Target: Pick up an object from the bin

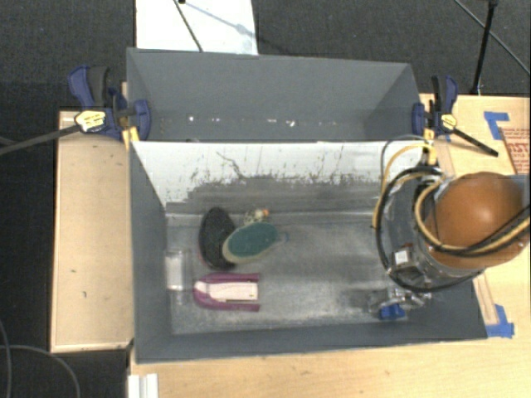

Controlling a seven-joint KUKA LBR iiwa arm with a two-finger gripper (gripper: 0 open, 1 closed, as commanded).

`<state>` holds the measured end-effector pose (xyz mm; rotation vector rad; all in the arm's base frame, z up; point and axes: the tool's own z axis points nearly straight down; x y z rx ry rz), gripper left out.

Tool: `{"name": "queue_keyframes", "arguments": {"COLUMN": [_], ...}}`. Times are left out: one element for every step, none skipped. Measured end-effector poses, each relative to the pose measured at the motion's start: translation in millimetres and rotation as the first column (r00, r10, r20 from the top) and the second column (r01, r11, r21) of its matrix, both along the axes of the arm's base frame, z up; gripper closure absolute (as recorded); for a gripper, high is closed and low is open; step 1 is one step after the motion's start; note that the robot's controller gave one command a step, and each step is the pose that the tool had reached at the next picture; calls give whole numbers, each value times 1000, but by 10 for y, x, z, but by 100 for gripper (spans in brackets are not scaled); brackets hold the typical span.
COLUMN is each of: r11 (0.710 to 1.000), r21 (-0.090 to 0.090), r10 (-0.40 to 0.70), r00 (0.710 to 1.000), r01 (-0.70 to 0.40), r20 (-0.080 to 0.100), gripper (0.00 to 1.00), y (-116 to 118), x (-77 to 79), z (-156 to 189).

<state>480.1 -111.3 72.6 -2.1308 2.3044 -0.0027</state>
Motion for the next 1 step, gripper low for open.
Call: {"name": "queue_keyframes", "arguments": {"r11": [1000], "r21": [-3], "r10": [0], "r00": [1000], "r01": [0], "r20": [-2], "gripper": [100], "y": [719], "x": [50], "z": [55]}}
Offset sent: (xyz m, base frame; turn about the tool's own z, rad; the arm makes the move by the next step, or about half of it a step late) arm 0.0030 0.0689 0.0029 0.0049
